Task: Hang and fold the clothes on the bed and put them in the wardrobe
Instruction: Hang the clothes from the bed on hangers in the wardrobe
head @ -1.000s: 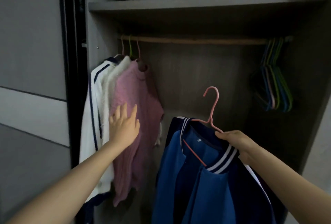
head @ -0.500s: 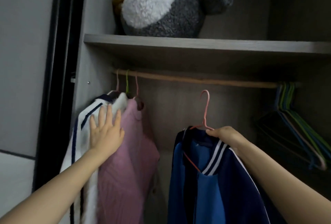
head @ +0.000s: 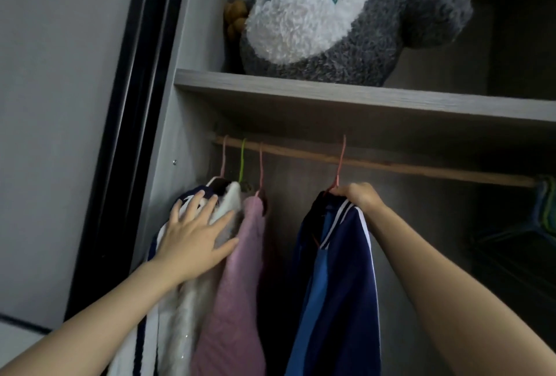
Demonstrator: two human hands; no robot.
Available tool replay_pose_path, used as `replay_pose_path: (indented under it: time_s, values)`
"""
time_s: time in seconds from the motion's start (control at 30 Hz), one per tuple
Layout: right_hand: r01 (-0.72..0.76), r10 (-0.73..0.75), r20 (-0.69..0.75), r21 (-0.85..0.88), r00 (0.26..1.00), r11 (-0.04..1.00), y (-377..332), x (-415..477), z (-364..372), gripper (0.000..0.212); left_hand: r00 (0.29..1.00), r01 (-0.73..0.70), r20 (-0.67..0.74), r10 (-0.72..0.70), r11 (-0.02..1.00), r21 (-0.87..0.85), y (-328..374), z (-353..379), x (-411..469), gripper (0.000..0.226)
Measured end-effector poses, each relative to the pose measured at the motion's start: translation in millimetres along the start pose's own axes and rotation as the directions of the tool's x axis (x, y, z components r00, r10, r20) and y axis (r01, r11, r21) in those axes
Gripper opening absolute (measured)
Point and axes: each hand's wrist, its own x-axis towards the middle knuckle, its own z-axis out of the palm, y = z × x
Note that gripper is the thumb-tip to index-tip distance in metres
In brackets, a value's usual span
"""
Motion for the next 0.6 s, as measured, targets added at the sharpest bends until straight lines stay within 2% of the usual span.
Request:
replay_pose_path:
  time_s: [0.1, 0.2, 0.33, 0.53, 0.6]
  values:
    - [0.035, -0.034, 0.025, -0.04, 0.999, 0.999, 1, 13, 16, 0.034, 0.999, 0.014, 0.031, -0.013, 1.0, -0.028, -6, 8, 7, 0.105]
    - [0.041, -0.038, 0.043, -0.064, 0.998, 0.997, 6, 25, 31, 0.032, 1.0, 0.019, 0.022, -0.018, 0.999, -0.031, -7, 14, 4, 0.123]
    - [0.072, -0.065, 0.076, -0.096, 0.995, 0.993, -2, 42, 51, 0.028, 1.0, 0.022, 0.01, -0.022, 0.999, -0.04, -6, 15, 2, 0.127]
    - [0.109, -0.095, 0.126, -0.114, 0.987, 0.987, -5, 54, 80, 0.006, 0.999, 0.007, -0.05, -0.009, 0.999, -0.04, -2, 12, -2, 0.128]
    - [0.096, -0.08, 0.148, -0.104, 0.986, 0.99, 1, 58, 91, 0.014, 0.998, 0.013, -0.059, -0.015, 0.999, -0.039, -3, 11, -3, 0.128]
